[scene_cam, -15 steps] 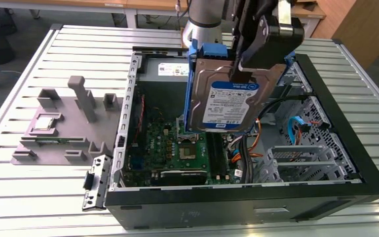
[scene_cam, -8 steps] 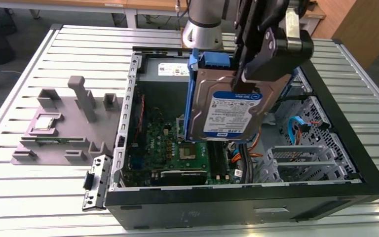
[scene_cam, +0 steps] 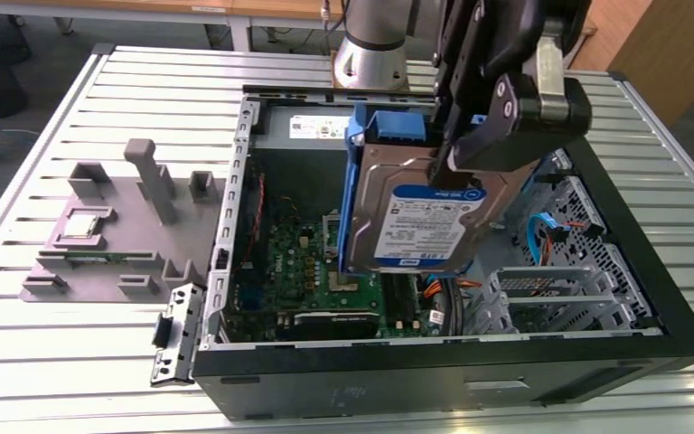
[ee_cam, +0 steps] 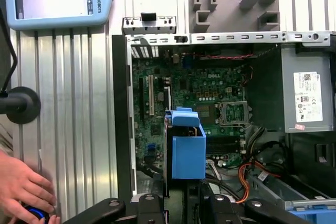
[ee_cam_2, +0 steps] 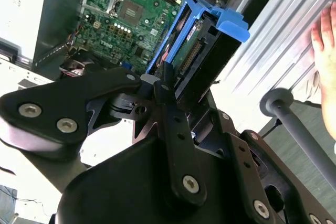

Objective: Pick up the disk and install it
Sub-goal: 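Insert the disk into the insertion slot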

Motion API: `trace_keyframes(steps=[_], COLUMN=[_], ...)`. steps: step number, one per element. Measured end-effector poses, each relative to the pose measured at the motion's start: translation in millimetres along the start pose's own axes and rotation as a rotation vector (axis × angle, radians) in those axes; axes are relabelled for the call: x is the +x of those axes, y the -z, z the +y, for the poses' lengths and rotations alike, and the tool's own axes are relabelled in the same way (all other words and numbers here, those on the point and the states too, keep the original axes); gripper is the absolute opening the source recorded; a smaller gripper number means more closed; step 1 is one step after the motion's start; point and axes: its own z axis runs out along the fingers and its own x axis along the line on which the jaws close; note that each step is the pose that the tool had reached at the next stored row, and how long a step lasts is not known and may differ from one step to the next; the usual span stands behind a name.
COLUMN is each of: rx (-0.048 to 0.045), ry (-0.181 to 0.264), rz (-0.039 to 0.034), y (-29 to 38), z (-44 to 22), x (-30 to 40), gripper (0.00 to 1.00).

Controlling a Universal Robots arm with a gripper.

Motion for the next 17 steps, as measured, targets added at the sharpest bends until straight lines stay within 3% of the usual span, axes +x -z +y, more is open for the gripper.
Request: trace_keyframes(steps=[7, 17], rx=[0.0000, 0.0000], ry=[0.000, 0.000], rz=[-0.0001, 0.0000], y=[-0.5, -0.4], z=[-2.2, -19.3], x=[3.2, 2.3], gripper=[0.35, 0.35])
